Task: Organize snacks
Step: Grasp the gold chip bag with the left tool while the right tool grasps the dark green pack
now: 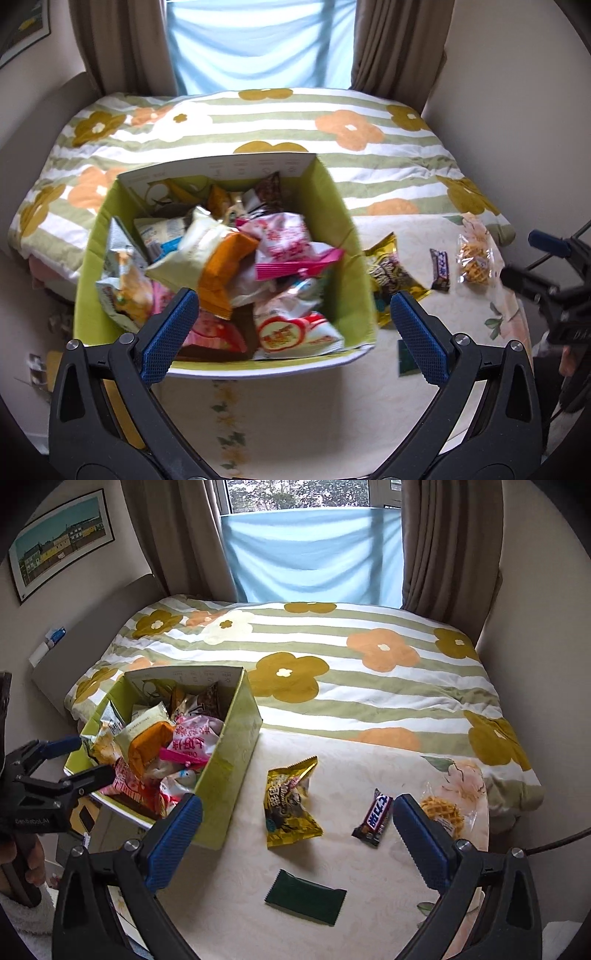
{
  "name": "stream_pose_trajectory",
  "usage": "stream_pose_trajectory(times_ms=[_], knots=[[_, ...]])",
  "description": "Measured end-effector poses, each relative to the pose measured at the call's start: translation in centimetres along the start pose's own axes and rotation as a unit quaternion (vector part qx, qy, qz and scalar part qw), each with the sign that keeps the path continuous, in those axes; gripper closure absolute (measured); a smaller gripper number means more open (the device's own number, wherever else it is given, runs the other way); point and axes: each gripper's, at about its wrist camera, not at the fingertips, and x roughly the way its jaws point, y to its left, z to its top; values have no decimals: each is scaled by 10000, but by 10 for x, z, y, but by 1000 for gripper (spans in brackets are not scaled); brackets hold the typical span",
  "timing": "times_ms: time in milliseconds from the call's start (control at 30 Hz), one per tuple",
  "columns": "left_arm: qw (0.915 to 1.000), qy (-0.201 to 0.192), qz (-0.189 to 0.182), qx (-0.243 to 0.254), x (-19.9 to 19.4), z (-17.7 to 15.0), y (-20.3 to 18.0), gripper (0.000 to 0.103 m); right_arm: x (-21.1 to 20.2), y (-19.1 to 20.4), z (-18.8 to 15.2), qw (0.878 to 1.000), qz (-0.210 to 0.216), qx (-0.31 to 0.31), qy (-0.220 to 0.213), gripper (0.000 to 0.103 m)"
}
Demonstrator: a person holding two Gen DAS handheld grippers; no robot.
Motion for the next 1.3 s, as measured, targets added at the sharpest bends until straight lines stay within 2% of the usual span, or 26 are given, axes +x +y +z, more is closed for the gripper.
stream_pose_trajectory(times_ms=[367, 500, 667, 867, 1033, 1067, 1200, 1300], knots=[[9991, 239, -260, -250, 32, -5, -103, 0, 15, -56, -49, 9975, 403, -489, 297, 1], [9978, 468, -218, -421, 56, -5, -120, 0, 30, -65, -64, 9934, 670, -847, 384, 1], [9970, 650, -150, -403, 88, -3, -141, 1, 53, -68, -83, 9847, 1063, -1296, 479, 0], [9946, 998, -45, -269, 142, -8, -156, 5, 79, -60, -106, 9748, 1224, -1776, 572, 1], [9913, 1286, 271, 44, 184, -13, -159, 13, 103, -51, -123, 9647, 1195, -2244, 688, 0], [9908, 1312, 315, 58, 190, -13, -158, 13, 109, -49, -127, 9600, 1246, -2414, 678, 0], [9891, 1395, 466, 34, 208, -10, -151, 14, 118, -44, -129, 9538, 1394, -2552, 755, 0], [9880, 1425, 581, 126, 217, -8, -150, 18, 125, -38, -129, 9485, 1477, -2692, 779, 0]])
